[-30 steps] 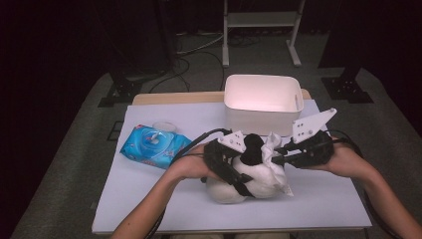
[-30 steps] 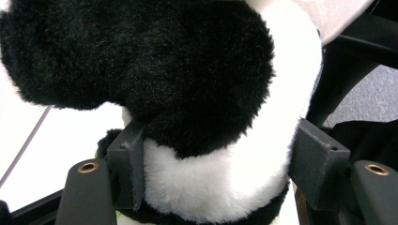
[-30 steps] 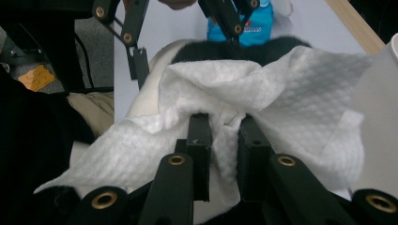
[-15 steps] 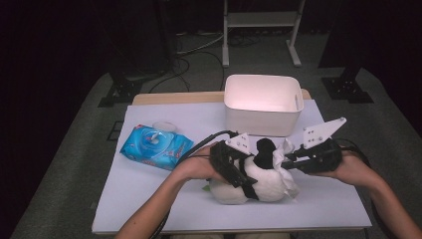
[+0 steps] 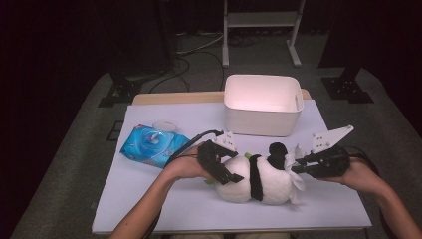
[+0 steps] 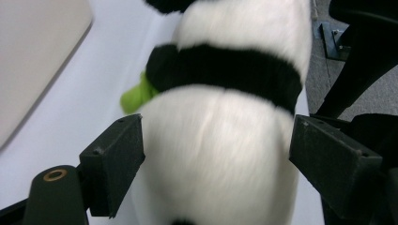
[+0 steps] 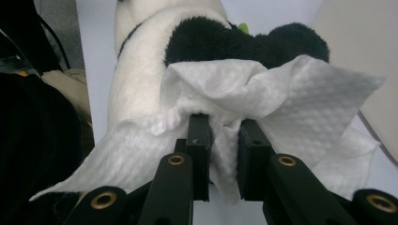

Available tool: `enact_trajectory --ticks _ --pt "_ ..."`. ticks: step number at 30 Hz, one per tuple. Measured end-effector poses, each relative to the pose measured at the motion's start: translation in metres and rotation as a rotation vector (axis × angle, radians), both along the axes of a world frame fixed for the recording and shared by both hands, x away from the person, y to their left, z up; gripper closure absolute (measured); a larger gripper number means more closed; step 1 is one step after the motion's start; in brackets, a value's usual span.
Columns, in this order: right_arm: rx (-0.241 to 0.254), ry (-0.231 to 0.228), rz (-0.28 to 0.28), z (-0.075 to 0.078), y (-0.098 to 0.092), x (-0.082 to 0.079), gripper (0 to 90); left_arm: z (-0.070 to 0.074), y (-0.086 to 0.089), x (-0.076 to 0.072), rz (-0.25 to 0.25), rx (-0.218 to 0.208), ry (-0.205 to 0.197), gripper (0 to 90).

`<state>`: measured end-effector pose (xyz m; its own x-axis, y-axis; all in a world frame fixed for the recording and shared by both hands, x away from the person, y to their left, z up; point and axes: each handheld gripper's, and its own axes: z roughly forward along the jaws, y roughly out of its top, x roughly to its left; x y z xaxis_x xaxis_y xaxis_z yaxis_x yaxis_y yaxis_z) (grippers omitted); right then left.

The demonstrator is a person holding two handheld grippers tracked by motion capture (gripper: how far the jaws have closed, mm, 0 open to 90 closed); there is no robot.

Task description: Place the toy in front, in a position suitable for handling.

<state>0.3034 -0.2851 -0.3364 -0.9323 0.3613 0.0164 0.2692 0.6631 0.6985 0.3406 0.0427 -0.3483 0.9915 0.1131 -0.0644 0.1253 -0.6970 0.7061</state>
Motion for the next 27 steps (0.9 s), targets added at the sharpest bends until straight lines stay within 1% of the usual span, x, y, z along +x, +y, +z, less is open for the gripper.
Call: enact_trajectory --ticks 1,3,8,11,13,15,16,19,21,23,25,27 --pt "0.001 0.005 -0.005 -0.003 -0.002 0.000 77.0 -0.002 0.002 0.001 0.001 -0.010 0.009 17.5" --pt "0.018 0.015 -0.007 -0.005 -0.004 -0.001 77.0 -0.007 0.003 0.003 0.001 -0.028 0.028 16.5" --pt "0.026 0.022 -0.006 -0.008 -0.005 -0.002 76.9 -0.017 0.006 0.004 0.002 -0.041 0.062 11.4" --pt "0.030 0.024 -0.007 -0.010 -0.006 -0.002 76.7 -0.021 0.008 0.004 0.006 -0.074 0.077 11.4" --pt "0.038 0.025 -0.008 -0.011 -0.006 -0.002 76.7 -0.023 0.010 0.003 0.010 -0.087 0.073 13.5" --pt "0.048 0.025 -0.009 -0.012 -0.007 -0.002 76.8 -0.025 0.011 0.002 0.004 -0.104 0.068 18.6" --pt "0.049 0.026 -0.008 -0.012 -0.006 -0.002 76.8 -0.025 0.012 0.002 0.009 -0.110 0.066 21.4" --pt "0.055 0.018 -0.008 -0.012 -0.004 -0.002 76.9 -0.023 0.013 0.002 0.011 -0.104 0.060 25.7" --pt "0.059 0.010 -0.009 -0.011 -0.002 -0.001 76.8 -0.018 0.014 0.003 0.010 -0.084 0.051 27.7" --pt "0.062 0.007 0.000 -0.011 0.000 0.000 76.8 -0.012 0.017 0.003 0.004 -0.061 0.030 29.0" --pt "0.066 0.006 0.004 -0.011 0.004 0.003 76.8 -0.007 0.021 0.003 0.018 -0.062 0.024 30.0" --pt "0.073 0.006 0.014 -0.012 0.010 0.005 76.8 -0.004 0.026 0.003 0.024 -0.048 0.014 30.1"
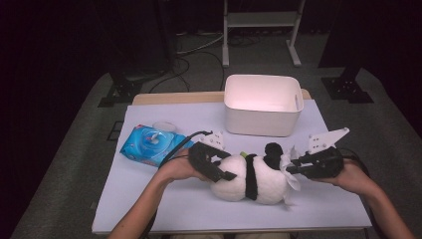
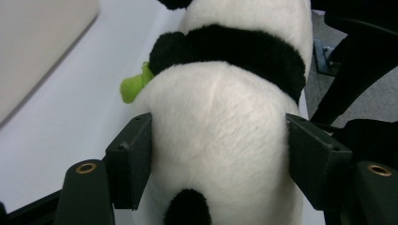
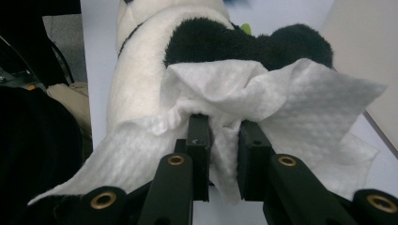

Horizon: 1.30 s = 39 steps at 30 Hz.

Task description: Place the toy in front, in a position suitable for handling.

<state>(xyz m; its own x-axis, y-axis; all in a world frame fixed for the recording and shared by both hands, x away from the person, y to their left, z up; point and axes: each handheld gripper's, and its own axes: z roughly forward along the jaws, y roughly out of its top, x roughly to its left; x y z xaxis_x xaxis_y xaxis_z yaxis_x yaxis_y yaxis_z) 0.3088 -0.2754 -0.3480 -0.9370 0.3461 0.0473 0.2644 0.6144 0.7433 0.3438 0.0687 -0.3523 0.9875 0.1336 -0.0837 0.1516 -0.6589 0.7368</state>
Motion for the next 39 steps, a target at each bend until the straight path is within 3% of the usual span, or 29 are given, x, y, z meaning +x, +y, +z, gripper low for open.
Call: enact_trajectory --ticks 4,13,24,30,39 --pt "0.016 0.005 0.025 -0.001 0.008 0.003 76.8 -0.004 0.009 -0.006 0.000 0.010 -0.028 29.8" --pt "-0.029 -0.015 0.026 0.018 0.014 0.008 76.6 -0.009 0.008 -0.018 -0.016 -0.012 -0.066 30.0" --pt "-0.088 -0.030 0.028 0.033 0.034 0.030 76.3 -0.013 0.011 -0.022 -0.005 -0.037 -0.059 29.9" --pt "-0.075 -0.008 0.026 0.031 0.030 0.026 76.3 -0.017 0.009 -0.022 0.013 -0.078 -0.023 30.0" --pt "-0.083 -0.022 0.073 0.033 0.043 0.014 76.3 -0.012 -0.003 -0.022 0.002 -0.044 -0.042 29.3"
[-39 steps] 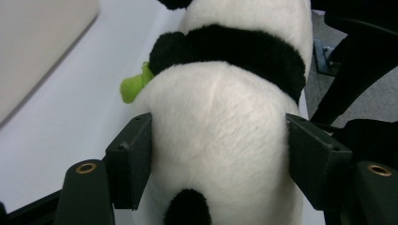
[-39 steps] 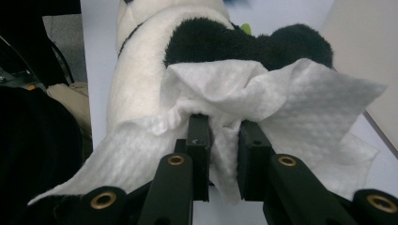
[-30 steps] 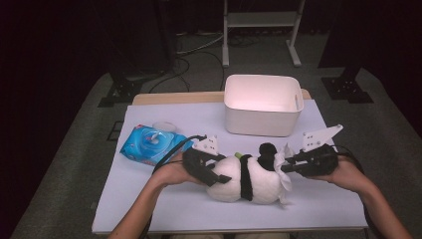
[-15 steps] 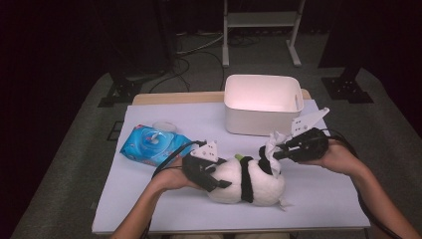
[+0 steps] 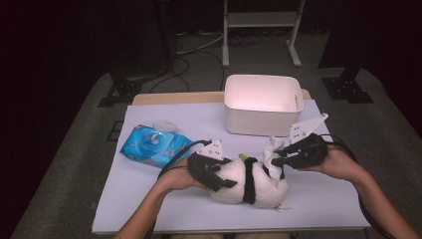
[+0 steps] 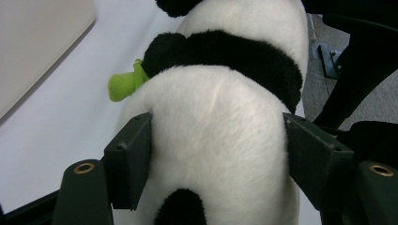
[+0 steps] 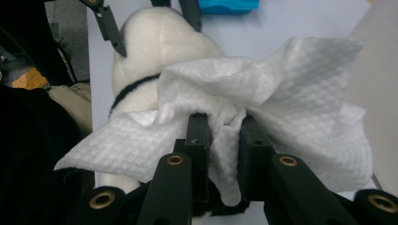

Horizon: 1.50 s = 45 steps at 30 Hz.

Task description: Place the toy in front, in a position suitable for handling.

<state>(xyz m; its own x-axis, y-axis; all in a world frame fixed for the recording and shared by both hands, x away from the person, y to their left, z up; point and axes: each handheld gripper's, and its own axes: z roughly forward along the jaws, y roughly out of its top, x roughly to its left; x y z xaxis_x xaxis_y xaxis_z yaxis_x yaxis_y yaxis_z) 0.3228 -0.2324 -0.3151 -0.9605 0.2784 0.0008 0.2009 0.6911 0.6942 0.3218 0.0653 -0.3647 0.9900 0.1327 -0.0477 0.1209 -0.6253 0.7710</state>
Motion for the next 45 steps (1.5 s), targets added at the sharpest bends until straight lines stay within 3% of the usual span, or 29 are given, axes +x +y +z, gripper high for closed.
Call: enact_trajectory --ticks 5,10,16,24,28,45 --pt "-0.020 -0.009 0.024 0.001 0.010 -0.004 76.3 -0.001 0.003 0.001 0.002 -0.007 0.005 29.4" --pt "-0.033 -0.007 0.013 0.002 -0.001 -0.010 76.2 -0.002 0.004 0.001 0.013 -0.027 0.017 29.4" --pt "-0.054 -0.008 0.010 0.002 -0.008 -0.021 76.0 -0.001 0.002 0.001 0.013 -0.020 0.015 29.4" --pt "-0.053 -0.017 0.086 0.003 0.022 -0.020 75.8 0.004 -0.005 0.001 0.009 0.008 0.000 29.3" --pt "-0.086 -0.017 0.104 0.000 0.035 -0.017 75.8 0.003 -0.002 0.002 0.004 0.015 -0.004 27.8" --pt "-0.048 0.006 0.030 -0.008 -0.001 -0.022 76.0 0.012 0.004 0.003 -0.004 0.007 0.005 12.9"
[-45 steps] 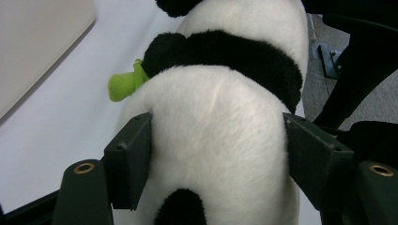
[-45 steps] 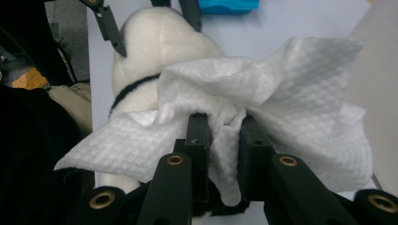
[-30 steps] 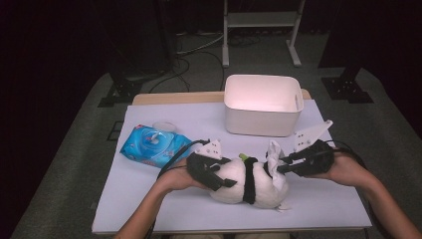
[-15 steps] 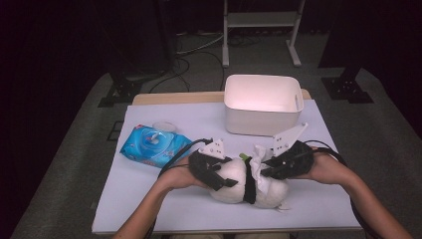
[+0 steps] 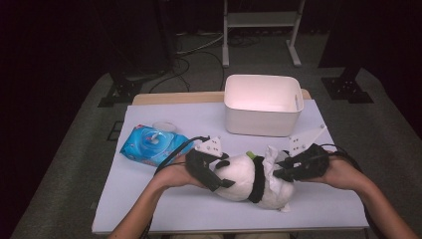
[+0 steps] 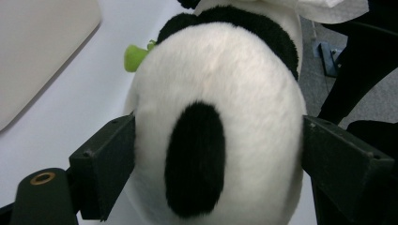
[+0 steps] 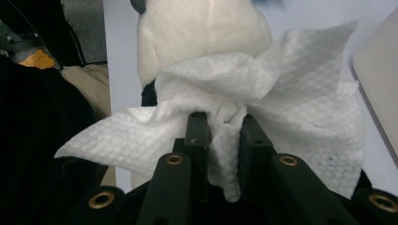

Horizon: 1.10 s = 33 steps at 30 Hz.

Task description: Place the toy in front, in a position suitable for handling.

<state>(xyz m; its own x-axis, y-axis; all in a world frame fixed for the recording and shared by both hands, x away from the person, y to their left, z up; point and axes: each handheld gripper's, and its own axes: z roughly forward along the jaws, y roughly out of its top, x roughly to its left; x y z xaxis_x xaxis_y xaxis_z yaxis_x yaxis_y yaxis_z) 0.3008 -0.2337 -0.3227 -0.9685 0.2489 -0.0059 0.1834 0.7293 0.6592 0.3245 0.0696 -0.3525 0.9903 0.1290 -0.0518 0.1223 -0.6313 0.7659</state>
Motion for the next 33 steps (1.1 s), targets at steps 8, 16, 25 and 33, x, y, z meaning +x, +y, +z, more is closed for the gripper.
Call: enact_trajectory --ticks 8,16,25,33 --pt "0.009 0.002 -0.016 -0.002 -0.008 0.000 75.9 -0.004 -0.002 0.003 0.003 -0.011 0.036 20.4" --pt "0.000 -0.019 -0.002 0.003 0.003 0.002 76.1 -0.002 -0.003 0.004 0.009 0.004 0.030 25.9" --pt "-0.012 -0.029 0.049 0.005 0.026 0.004 76.1 0.006 -0.010 0.001 -0.002 0.002 0.005 26.3" --pt "-0.012 -0.041 0.060 0.010 0.034 0.005 76.1 0.007 -0.009 0.003 -0.003 0.007 0.015 26.3"
